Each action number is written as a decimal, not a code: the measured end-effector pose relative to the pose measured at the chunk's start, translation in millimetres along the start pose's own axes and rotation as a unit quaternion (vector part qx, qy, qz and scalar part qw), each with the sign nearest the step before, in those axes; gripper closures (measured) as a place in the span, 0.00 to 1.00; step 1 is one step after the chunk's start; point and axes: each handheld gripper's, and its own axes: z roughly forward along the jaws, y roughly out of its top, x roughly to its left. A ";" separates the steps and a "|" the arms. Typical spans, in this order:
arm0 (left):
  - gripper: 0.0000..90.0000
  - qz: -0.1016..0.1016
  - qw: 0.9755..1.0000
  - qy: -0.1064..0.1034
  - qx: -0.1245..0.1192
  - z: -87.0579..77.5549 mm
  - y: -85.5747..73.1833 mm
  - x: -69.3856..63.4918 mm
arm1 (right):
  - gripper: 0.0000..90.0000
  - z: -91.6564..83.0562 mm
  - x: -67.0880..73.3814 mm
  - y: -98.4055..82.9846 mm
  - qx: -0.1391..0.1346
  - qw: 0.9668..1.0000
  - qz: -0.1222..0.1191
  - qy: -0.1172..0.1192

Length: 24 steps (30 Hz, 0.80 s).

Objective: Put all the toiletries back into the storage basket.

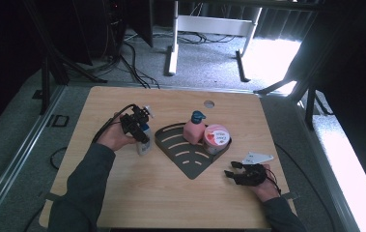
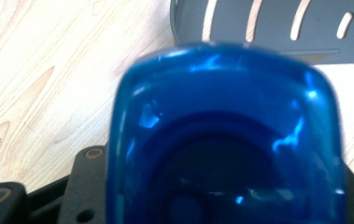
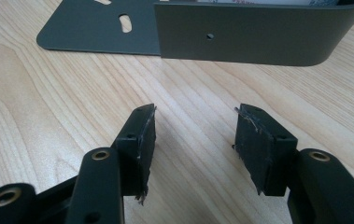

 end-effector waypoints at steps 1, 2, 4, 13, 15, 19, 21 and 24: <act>0.49 -0.003 1.000 0.001 -0.002 -0.2 0.3 0.5 | 0.53 0.0 0.0 0.0 0.000 1.000 0.000 0.000; 0.49 -0.003 1.000 0.001 -0.002 -0.2 0.3 0.5 | 0.53 0.0 0.0 0.0 0.000 1.000 0.000 0.000; 0.50 -0.004 1.000 0.002 -0.004 -0.3 0.5 0.8 | 0.53 0.0 0.1 0.0 0.000 1.000 0.000 0.000; 0.56 -0.006 1.000 -0.006 -0.009 0.0 1.2 1.3 | 0.53 0.0 0.1 0.0 0.000 1.000 0.000 0.000; 0.56 -0.008 1.000 -0.008 -0.007 1.4 1.6 1.3 | 0.53 0.0 0.1 0.0 0.000 1.000 0.000 0.000; 0.57 -0.008 1.000 -0.010 -0.005 1.4 1.6 2.0 | 0.53 0.0 0.0 0.0 0.000 1.000 0.000 0.000; 0.58 -0.008 1.000 -0.014 -0.004 1.4 1.3 2.1 | 0.53 0.0 0.0 0.0 0.000 1.000 0.000 0.000; 0.60 -0.006 1.000 -0.014 -0.005 1.4 1.4 1.6 | 0.53 0.0 0.0 0.0 0.000 1.000 0.000 0.000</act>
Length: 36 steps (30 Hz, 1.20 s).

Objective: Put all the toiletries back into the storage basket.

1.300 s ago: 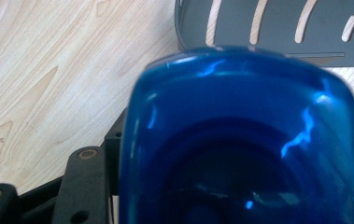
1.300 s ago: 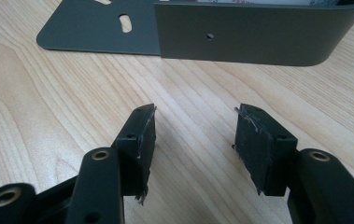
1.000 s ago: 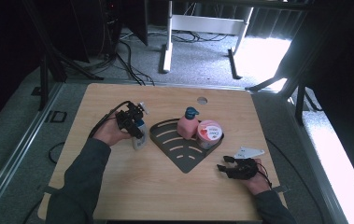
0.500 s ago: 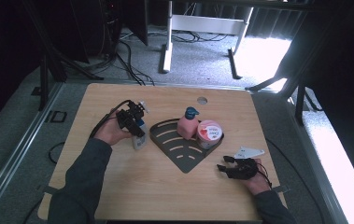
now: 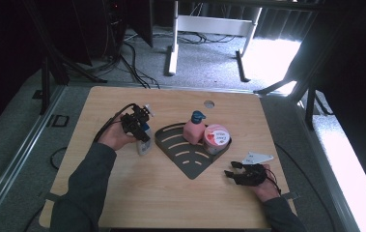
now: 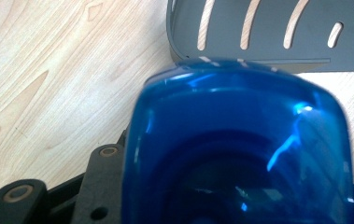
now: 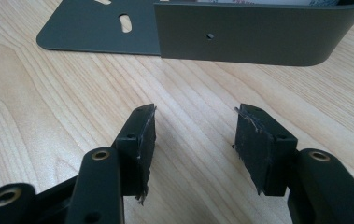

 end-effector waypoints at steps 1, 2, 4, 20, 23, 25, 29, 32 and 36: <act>0.60 0.001 1.000 0.001 0.001 -0.1 0.3 -0.5 | 0.53 0.0 0.0 0.0 0.000 1.000 0.000 0.000; 0.60 0.000 1.000 0.003 0.003 -0.3 1.1 -1.4 | 0.53 0.0 0.0 0.0 0.000 1.000 0.000 0.000; 0.61 -0.001 1.000 0.003 0.006 -0.5 1.5 -2.3 | 0.53 0.0 0.0 0.0 0.000 1.000 0.000 0.000; 0.62 -0.016 1.000 0.005 -0.008 -9.2 0.1 -0.5 | 0.53 0.0 -0.2 0.0 0.000 1.000 0.001 0.001; 0.62 -0.020 1.000 0.006 -0.013 -11.9 -0.4 -0.5 | 0.53 0.0 -0.1 0.0 0.000 1.000 0.001 0.000; 0.62 -0.017 1.000 0.005 -0.014 -13.4 -1.0 -1.2 | 0.53 0.0 -0.1 0.0 0.000 1.000 0.001 0.000; 0.61 -0.016 1.000 0.008 -0.018 -15.6 -1.0 -2.3 | 0.53 0.0 -0.3 0.0 0.000 1.000 0.001 0.001; 0.62 -0.018 0.999 0.007 -0.027 -18.9 -1.0 -2.3 | 0.53 0.0 -0.3 0.0 0.000 1.000 0.001 0.001; 0.61 -0.016 0.999 0.012 -0.032 -24.6 -0.6 -2.1 | 0.53 0.0 -0.3 0.0 0.000 1.000 0.001 0.001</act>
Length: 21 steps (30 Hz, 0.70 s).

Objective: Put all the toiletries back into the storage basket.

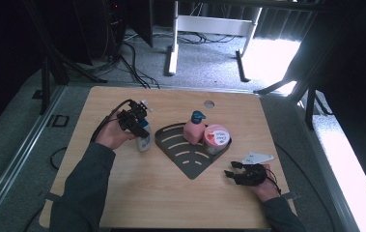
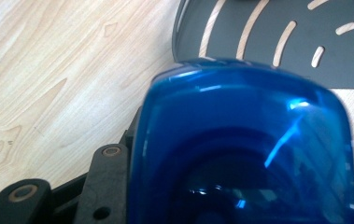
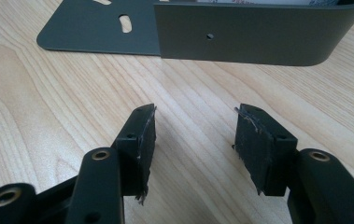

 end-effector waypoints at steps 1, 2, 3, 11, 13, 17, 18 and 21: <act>0.62 0.000 1.000 0.000 0.000 0.0 0.0 0.0 | 0.53 0.0 0.0 0.0 0.000 1.000 0.000 0.000; 0.62 -0.002 1.000 0.001 -0.004 -1.1 -0.2 0.3 | 0.53 0.0 0.0 0.0 0.000 1.000 0.000 0.000; 0.61 -0.003 1.000 -0.001 -0.005 -2.0 -0.2 0.8 | 0.53 0.0 0.1 0.0 0.000 1.000 0.000 0.000; 0.61 -0.003 1.000 -0.006 -0.015 -6.5 1.0 1.0 | 0.53 0.0 0.1 0.0 0.000 1.000 0.000 0.000; 0.61 -0.003 1.000 -0.007 -0.017 -7.0 2.0 0.4 | 0.53 0.0 0.0 0.0 0.000 1.000 0.000 0.000; 0.61 -0.003 1.000 -0.009 -0.022 -7.9 4.3 -0.6 | 0.53 0.0 0.0 0.0 0.000 1.000 0.000 0.000; 0.61 -0.002 1.000 -0.009 -0.023 -8.2 4.9 -0.9 | 0.53 0.0 0.0 0.0 0.000 1.000 0.000 0.000; 0.61 -0.001 1.000 -0.009 -0.024 -9.1 6.9 -1.9 | 0.53 0.0 0.0 0.0 0.000 1.000 0.001 0.000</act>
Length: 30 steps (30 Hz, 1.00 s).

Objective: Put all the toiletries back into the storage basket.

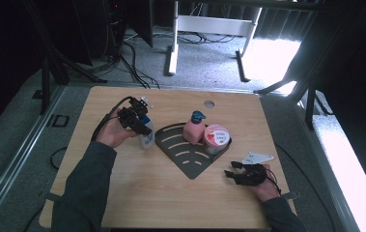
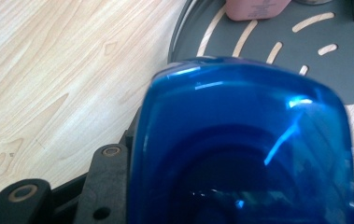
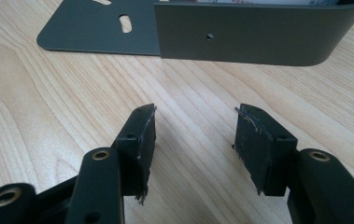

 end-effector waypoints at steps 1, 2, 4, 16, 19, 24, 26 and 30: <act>0.61 0.000 1.000 -0.001 -0.002 0.1 0.7 -0.5 | 0.53 0.0 0.0 0.0 0.000 1.000 0.000 0.000; 0.61 0.001 1.000 -0.002 -0.002 -0.3 1.5 -0.9 | 0.53 0.0 0.0 0.0 0.000 1.000 0.000 0.000; 0.61 0.001 1.000 -0.002 -0.004 -0.7 2.9 -2.1 | 0.53 0.0 0.0 0.0 0.000 1.000 0.001 0.000; 0.61 0.003 1.000 -0.006 -0.015 -1.1 12.4 -6.7 | 0.53 0.0 -0.1 0.0 0.000 1.000 0.000 0.000; 0.61 0.005 1.000 -0.007 -0.014 -1.0 13.1 -6.9 | 0.53 0.0 -0.1 0.0 0.000 1.000 0.000 0.000; 0.61 0.011 1.000 -0.007 -0.021 0.0 22.4 -11.5 | 0.53 0.0 -0.1 0.0 0.000 1.000 0.000 0.000; 0.61 0.012 1.000 -0.008 -0.022 0.6 24.8 -12.9 | 0.53 0.0 0.0 0.0 0.000 1.000 0.000 0.000; 0.61 0.013 1.000 -0.006 -0.022 4.3 29.8 -15.8 | 0.53 0.0 -0.2 0.0 -0.001 1.000 0.001 0.001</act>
